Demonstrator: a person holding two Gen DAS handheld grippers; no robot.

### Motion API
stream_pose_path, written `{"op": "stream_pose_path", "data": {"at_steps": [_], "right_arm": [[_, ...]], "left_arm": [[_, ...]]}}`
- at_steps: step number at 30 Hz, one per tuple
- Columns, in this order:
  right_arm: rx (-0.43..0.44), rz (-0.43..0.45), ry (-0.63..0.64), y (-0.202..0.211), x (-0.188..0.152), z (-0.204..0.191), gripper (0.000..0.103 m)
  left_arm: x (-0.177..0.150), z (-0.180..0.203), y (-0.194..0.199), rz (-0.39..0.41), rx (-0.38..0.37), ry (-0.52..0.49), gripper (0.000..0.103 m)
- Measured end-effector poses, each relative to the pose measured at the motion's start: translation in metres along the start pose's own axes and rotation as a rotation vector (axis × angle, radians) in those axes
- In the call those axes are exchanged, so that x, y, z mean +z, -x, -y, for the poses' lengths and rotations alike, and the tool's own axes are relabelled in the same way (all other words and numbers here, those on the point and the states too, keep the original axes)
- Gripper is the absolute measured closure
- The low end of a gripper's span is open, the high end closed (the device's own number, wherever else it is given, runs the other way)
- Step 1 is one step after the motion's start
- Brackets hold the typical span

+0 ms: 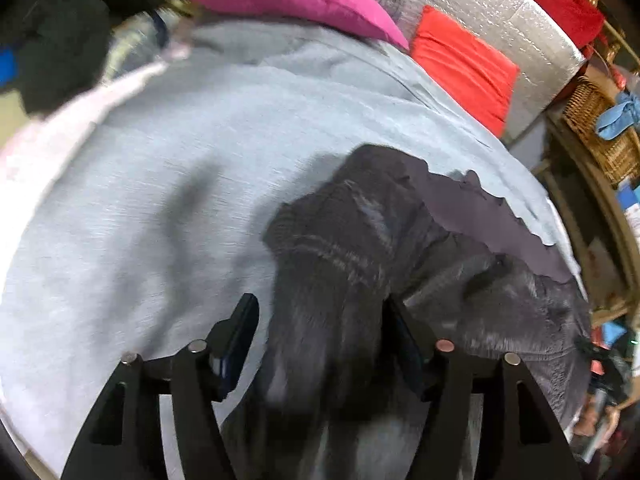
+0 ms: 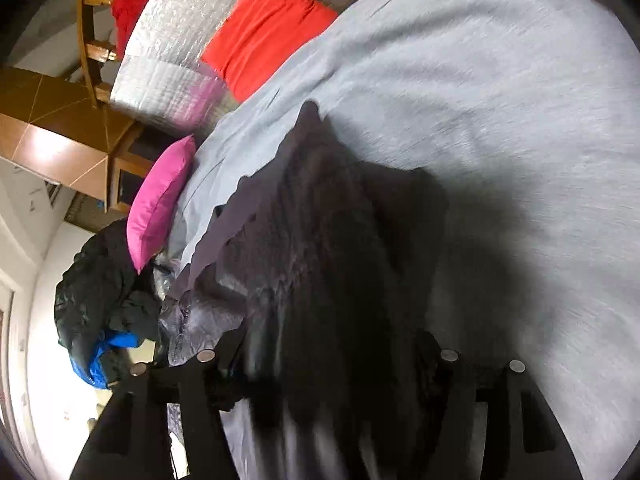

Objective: Fold large clothes

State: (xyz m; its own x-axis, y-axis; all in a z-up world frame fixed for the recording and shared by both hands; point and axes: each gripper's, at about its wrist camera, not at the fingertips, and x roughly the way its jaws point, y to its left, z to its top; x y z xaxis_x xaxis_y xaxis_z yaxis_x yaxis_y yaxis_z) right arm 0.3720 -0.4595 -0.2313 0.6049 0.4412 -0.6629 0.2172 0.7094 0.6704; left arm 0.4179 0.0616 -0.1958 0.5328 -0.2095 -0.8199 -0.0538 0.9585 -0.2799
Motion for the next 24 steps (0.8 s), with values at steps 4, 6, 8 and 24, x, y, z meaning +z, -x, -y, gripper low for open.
{"op": "stream_pose_path", "data": {"at_steps": [4, 6, 8, 24], "right_arm": [[-0.239, 0.182, 0.152, 0.062, -0.03, -0.022, 0.03], [-0.317, 0.244, 0.219, 0.082, -0.048, -0.039, 0.03], [-0.352, 0.283, 0.281, 0.097, -0.071, -0.061, 0.03], [-0.424, 0.474, 0.527, 0.207, -0.247, -0.222, 0.03]], "left_arm": [[-0.015, 0.019, 0.048, 0.155, 0.233, -0.116, 0.027], [-0.027, 0.03, 0.074, 0.231, 0.313, -0.168, 0.026], [-0.042, 0.047, 0.1, 0.302, 0.353, -0.192, 0.017], [-0.168, 0.132, 0.304, 0.61, 0.316, -0.269, 0.004]]}}
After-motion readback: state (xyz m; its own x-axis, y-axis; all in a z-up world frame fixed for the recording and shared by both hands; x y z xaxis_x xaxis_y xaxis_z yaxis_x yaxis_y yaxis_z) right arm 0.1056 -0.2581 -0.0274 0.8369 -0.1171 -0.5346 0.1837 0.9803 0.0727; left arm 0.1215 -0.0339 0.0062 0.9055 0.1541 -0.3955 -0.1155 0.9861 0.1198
